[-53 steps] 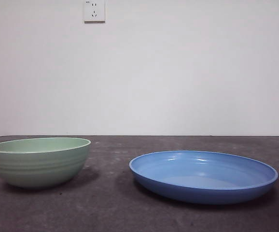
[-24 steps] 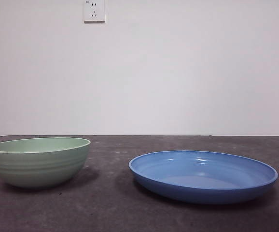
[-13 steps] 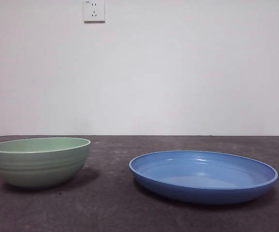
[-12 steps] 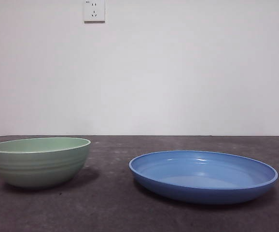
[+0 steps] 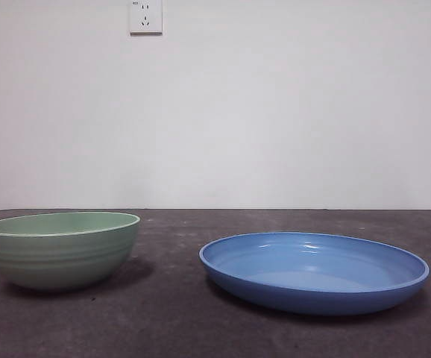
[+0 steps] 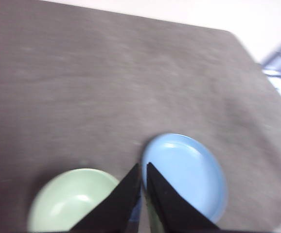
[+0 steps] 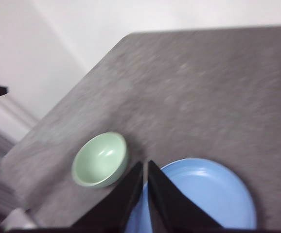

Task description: Place the green bowl on the blue plate

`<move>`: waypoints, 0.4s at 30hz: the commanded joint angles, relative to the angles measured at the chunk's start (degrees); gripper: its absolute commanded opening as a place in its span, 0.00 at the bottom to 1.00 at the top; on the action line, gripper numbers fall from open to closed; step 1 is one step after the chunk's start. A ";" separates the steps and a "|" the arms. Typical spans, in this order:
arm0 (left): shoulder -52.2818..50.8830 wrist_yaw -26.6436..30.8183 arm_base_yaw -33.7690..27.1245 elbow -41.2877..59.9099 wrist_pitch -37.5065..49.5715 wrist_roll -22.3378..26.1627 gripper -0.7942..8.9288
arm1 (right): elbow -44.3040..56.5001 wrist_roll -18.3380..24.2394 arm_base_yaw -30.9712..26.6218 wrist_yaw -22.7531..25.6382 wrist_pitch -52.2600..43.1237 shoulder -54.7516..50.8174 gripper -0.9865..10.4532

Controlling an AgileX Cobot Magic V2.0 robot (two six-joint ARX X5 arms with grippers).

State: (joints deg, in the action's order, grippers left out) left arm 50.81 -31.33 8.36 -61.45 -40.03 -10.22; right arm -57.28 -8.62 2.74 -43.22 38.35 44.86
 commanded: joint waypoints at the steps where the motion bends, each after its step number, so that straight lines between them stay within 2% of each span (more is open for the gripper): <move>1: 0.61 -2.40 0.48 -1.22 1.03 0.57 0.10 | -1.09 2.14 0.20 -3.80 -0.17 2.08 0.10; 9: 0.61 -2.27 0.50 -1.20 1.01 0.96 0.12 | -1.09 2.25 0.20 -3.67 -0.22 2.97 0.10; 12: 0.63 -2.27 0.50 -1.20 0.98 0.96 0.17 | -1.09 2.29 0.20 -3.67 -0.22 2.97 0.10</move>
State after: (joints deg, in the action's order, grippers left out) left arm 51.05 -33.28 8.80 -61.45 -39.99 -9.98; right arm -57.30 -7.27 2.79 -46.54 38.54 47.55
